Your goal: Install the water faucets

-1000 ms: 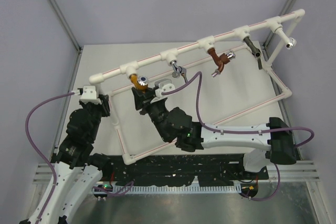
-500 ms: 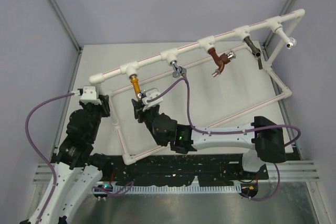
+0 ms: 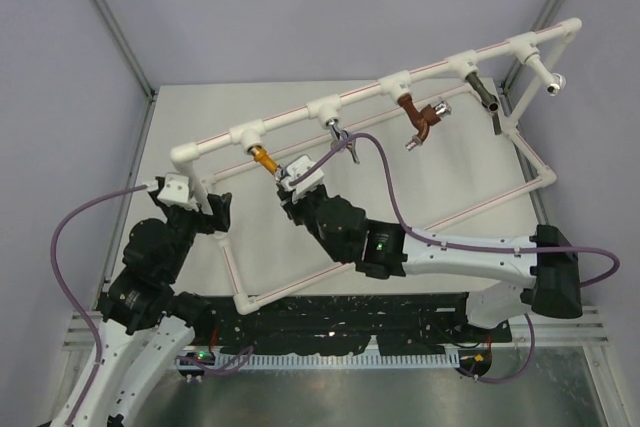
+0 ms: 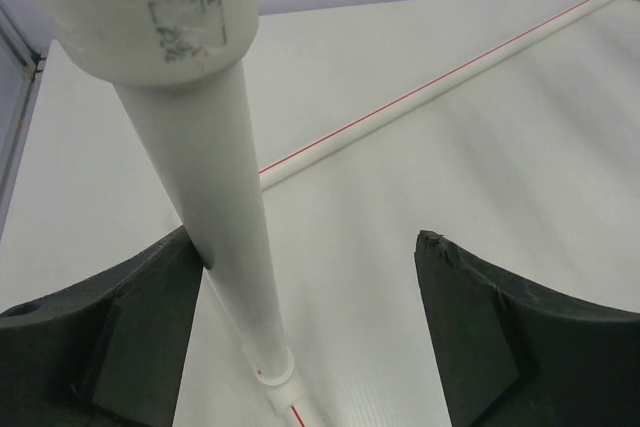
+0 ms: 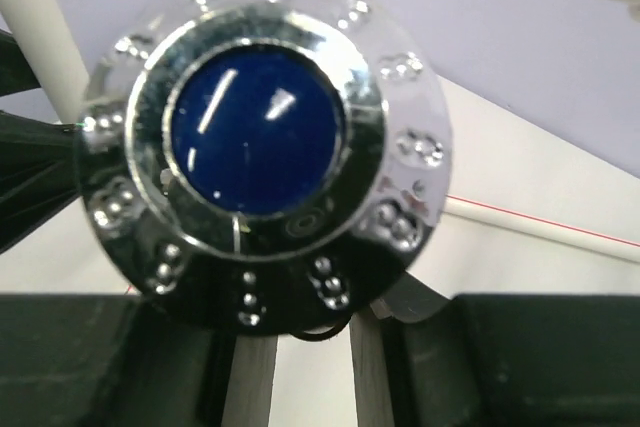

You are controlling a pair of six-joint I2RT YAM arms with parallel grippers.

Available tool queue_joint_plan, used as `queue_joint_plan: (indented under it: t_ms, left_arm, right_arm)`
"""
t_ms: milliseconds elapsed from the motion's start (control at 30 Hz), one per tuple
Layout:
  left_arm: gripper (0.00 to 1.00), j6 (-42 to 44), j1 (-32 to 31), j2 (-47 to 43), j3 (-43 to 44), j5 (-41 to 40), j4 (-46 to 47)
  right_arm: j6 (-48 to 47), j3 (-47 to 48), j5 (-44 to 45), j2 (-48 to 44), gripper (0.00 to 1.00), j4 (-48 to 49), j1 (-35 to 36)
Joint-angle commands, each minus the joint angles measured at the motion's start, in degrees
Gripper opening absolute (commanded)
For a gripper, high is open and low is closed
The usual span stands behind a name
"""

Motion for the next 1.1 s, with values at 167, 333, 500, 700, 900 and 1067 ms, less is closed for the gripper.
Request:
queue_joint_plan:
  t_ms: [167,333,500,700,900,1067]
  left_arm:
    - [0.91,3.8,-2.27,-6.33,4.45,11.72,-7.05]
    - [0.92,11.17,-2.36,-11.25,4.72,20.14,-7.32]
    - [0.96,18.12,-2.27,-15.12,2.52,35.51,-1.88]
    - [0.96,19.45,-2.27,-11.36,2.95,52.48,1.74]
    - [0.89,17.25,-2.27,-3.62,5.15,61.55,3.23]
    - [0.8,14.71,-2.27,-0.02,5.59,66.48,6.13]
  right_arm:
    - [-7.92,1.14,-10.14,-11.98,0.05,-12.07,-1.74]
    - [-12.48,-0.88,-19.42,-18.13,0.05,-16.63,-2.8]
    - [-17.24,0.17,-31.13,-19.02,0.05,-26.9,-3.06]
    - [-21.19,0.96,-39.67,-17.44,0.05,-31.84,-2.98]
    - [-24.36,1.23,-43.45,-16.83,0.05,-33.25,-3.06]
    - [-25.15,1.58,-44.51,-16.3,0.05,-34.4,-2.98]
